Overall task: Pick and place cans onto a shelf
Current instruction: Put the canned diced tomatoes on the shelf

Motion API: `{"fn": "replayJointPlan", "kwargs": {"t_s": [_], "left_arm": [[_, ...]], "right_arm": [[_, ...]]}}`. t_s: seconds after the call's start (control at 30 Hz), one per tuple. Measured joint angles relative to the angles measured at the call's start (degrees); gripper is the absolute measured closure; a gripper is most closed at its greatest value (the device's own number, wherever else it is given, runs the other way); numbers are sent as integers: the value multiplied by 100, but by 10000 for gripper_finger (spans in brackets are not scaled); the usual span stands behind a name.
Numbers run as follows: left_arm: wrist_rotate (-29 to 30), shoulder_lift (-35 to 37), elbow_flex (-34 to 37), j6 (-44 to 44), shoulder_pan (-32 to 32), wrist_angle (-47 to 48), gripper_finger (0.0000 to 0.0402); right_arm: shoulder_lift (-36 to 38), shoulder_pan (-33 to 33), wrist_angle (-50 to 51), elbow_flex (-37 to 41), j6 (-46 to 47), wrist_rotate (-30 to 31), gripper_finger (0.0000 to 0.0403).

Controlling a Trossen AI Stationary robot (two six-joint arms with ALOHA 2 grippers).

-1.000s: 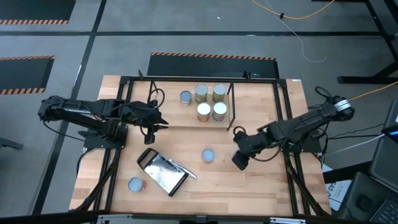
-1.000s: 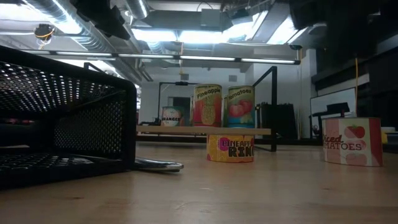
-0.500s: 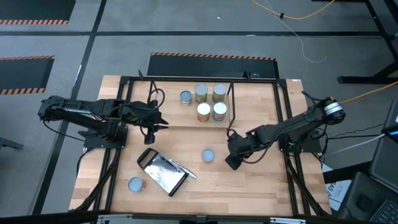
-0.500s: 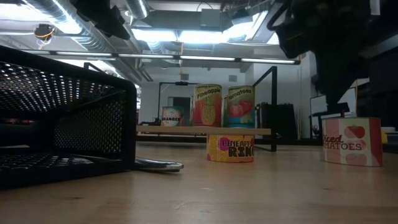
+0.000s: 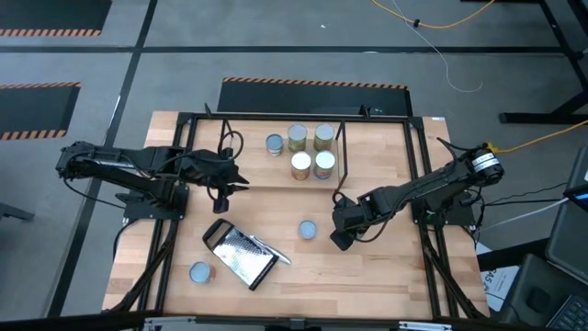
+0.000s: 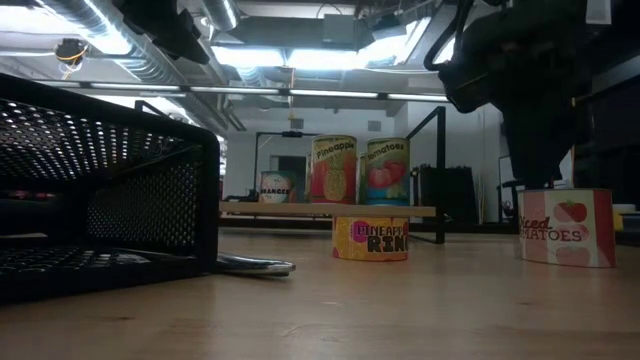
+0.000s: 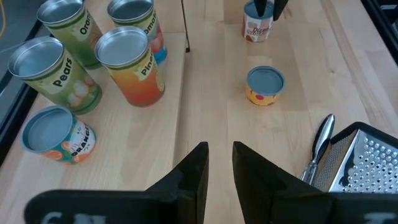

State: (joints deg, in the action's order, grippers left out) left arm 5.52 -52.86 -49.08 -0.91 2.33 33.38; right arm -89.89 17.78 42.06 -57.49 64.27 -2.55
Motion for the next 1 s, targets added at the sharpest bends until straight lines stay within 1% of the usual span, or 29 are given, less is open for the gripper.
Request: {"fn": "replayJointPlan", "kwargs": {"t_s": [0.4,0.77,0.87,1.0], "left_arm": [[0,0,0,0,0,1,335],[0,0,0,2,0,1,335],[0,0,0,0,0,3,335],[0,0,0,2,0,1,335]], "right_arm": [[0,0,56,3,0,140,246],[4,0,6,244,238,151,248],[4,0,17,245,250,153,261],[4,2,18,247,249,151,294]]}}
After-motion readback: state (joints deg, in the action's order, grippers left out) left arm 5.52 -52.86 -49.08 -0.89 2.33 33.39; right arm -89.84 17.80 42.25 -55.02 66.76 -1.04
